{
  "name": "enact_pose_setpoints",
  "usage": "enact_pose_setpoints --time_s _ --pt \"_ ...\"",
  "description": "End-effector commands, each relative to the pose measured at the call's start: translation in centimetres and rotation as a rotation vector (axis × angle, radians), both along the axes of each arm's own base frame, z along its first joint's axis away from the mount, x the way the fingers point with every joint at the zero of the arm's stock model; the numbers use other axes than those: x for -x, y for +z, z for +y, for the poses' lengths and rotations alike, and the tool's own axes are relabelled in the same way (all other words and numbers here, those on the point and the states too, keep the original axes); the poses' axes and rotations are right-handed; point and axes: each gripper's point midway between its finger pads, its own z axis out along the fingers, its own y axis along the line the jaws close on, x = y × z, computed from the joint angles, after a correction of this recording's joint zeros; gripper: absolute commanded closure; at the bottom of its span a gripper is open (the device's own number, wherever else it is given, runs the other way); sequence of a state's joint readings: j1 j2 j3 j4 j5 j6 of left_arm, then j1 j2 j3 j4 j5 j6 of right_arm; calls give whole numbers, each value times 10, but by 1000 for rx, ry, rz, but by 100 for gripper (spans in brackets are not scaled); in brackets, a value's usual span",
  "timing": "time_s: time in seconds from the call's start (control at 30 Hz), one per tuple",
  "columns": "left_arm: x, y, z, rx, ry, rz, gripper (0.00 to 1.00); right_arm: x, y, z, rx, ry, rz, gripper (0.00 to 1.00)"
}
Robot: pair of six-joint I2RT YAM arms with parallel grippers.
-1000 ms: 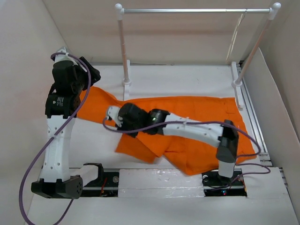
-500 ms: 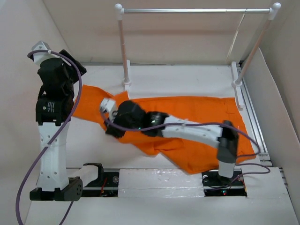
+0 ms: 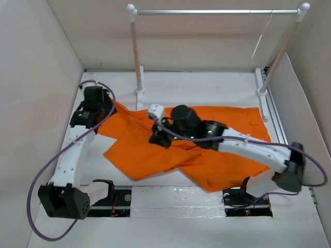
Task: Place the trousers on the hanger
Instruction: Fold the trousers
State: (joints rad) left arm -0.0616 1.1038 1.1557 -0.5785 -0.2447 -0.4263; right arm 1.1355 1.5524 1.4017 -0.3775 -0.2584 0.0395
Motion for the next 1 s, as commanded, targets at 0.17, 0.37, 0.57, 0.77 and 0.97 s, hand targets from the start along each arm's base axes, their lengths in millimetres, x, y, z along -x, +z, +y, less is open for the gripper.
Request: enact_pose_setpoints --time_s 0.17,0.37,0.57,0.77,0.97 --pt "-7 -96 -88 137 -312 222 47 -38 -58 -109 81 -228 33 89" --pt "-23 -125 -106 159 -342 271 50 -48 -72 -146 47 -280 72 79" --pt "-36 -150 -114 83 -266 319 47 -46 -78 -153 53 -282 88 75" --pt "-40 -167 -100 35 -172 334 57 -49 -77 -165 54 -314 86 75" --pt "-51 -167 -105 50 -174 316 51 -43 -80 -164 35 -279 111 75"
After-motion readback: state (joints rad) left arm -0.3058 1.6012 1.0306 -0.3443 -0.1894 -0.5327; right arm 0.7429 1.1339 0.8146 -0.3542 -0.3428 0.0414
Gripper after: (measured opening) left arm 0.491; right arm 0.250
